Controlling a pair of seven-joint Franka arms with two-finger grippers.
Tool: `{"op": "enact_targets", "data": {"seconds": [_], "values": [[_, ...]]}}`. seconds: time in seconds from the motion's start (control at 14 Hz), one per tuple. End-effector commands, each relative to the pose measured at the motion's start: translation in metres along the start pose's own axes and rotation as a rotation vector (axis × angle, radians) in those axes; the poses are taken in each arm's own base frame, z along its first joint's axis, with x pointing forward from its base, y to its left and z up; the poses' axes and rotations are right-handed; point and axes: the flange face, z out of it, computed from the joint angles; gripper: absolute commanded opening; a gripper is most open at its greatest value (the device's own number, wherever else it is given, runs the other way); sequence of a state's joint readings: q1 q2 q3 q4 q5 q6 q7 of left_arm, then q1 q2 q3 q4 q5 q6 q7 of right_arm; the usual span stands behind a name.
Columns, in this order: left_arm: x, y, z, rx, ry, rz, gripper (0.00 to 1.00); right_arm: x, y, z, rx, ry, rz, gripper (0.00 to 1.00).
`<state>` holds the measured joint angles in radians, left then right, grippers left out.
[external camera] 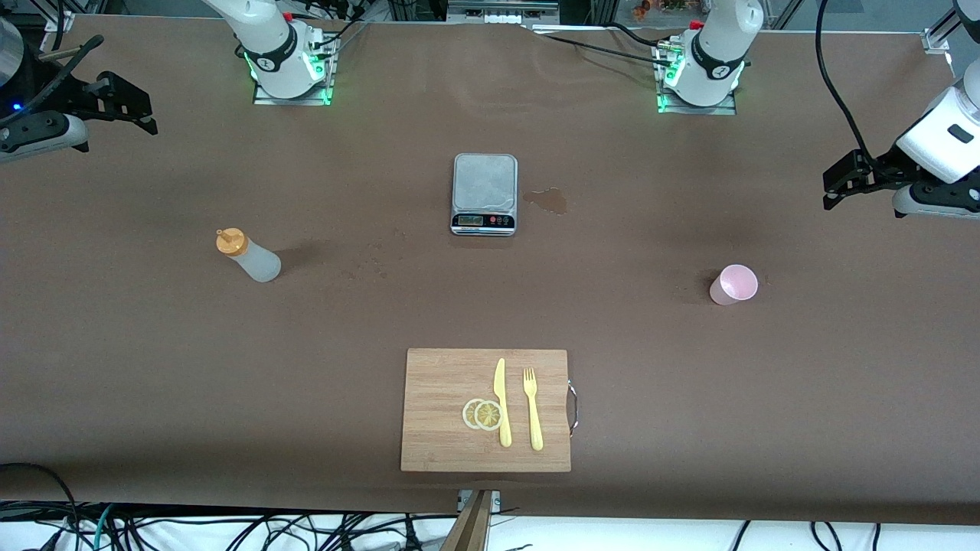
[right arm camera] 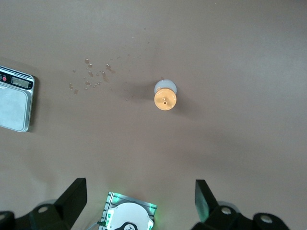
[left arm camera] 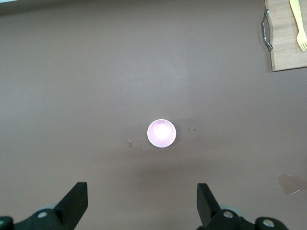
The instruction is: Add sauce to pink cup with both arms
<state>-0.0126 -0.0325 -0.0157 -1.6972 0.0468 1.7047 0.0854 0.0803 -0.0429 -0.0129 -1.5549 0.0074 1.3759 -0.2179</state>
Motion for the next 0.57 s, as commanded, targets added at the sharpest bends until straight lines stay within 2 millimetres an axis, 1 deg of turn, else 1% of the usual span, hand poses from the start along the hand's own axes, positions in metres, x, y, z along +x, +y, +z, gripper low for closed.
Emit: {"op": "enact_targets", "data": {"seconds": [0.0, 0.21, 0.5], "values": [[-0.0114, 0.0035, -0.0047, -0.015, -0.011, 0.001, 1.00, -0.0063, 0.0007, -0.0083, -0.012, -0.002, -0.016, 1.00], [-0.0110, 0.0003, -0.0028, -0.015, -0.014, -0.001, 1.00, -0.0122, -0.0017, -0.0120, -0.010, -0.006, -0.018, 1.00], [-0.0117, 0.0012, -0.0016, -0.016, -0.022, -0.005, 1.00, -0.0107, -0.0046, -0.0114, -0.011, -0.006, -0.024, 1.00]]}}
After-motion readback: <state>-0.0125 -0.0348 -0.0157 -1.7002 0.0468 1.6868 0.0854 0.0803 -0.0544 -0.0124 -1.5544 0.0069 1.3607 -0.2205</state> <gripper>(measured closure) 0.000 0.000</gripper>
